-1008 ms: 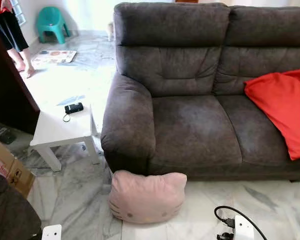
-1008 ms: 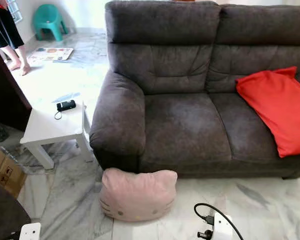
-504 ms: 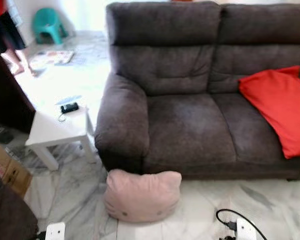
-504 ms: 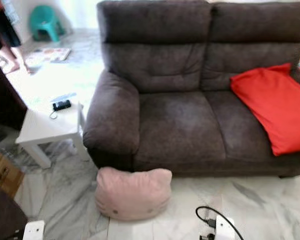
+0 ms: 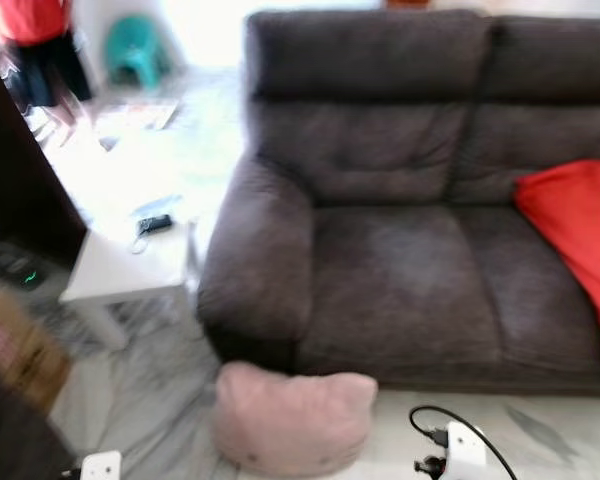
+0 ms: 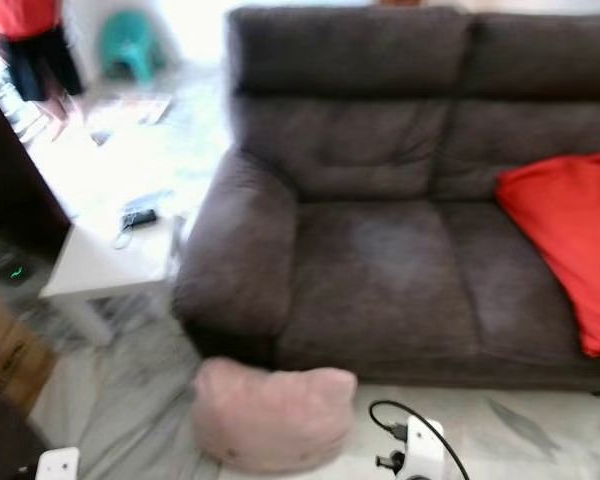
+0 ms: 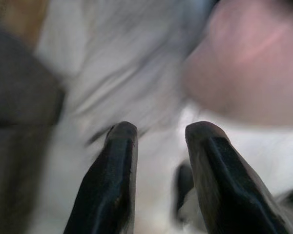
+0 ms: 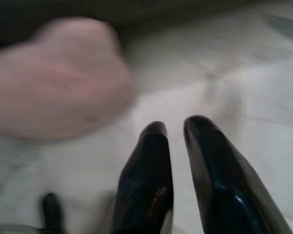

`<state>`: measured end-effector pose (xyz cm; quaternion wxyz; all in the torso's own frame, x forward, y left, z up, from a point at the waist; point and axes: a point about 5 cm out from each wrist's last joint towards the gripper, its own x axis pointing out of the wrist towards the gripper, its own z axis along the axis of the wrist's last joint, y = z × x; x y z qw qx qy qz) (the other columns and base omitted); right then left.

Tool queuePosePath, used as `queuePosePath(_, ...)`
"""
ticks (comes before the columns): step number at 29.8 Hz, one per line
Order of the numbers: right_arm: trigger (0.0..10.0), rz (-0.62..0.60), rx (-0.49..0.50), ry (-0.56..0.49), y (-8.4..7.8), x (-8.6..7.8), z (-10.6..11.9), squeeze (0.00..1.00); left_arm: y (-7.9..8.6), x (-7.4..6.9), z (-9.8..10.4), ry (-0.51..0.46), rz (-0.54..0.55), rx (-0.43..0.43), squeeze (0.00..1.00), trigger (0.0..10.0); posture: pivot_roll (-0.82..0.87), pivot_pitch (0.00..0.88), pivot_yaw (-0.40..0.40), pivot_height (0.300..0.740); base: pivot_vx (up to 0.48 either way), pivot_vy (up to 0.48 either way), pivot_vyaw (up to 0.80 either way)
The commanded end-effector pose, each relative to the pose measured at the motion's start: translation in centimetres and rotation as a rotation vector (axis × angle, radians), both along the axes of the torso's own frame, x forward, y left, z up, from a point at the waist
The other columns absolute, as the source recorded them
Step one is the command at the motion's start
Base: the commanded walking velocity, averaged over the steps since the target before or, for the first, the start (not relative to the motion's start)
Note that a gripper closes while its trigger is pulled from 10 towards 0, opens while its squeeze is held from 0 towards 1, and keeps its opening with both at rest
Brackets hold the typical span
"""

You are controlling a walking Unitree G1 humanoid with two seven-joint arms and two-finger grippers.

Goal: Move the pillow to the sofa from floor

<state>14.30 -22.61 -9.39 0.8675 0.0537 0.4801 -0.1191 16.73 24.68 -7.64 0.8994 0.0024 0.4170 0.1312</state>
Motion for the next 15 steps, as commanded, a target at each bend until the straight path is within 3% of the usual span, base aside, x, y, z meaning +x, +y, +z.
queuePosePath(1,10.0,0.018,0.022,-0.05,1.16,1.73,0.45,0.0,1.36,-1.68,-0.35,0.054,0.028,0.023,0.0,10.0,0.13,0.0,-0.018,0.74,0.337,0.0,0.0)
queuePosePath(5,10.0,0.019,0.023,-0.05,1.17,1.71,0.44,0.0,1.34,-1.69,-0.37,0.055,0.028,0.024,0.0,10.0,0.13,0.0,-0.018,0.74,0.305,0.0,0.0)
queuePosePath(15,10.0,0.035,0.01,-0.084,0.82,2.22,0.79,0.0,1.3,-1.85,-0.42,0.055,0.022,0.025,0.0,10.0,0.12,0.024,-0.014,0.74,0.0,0.0,0.0)
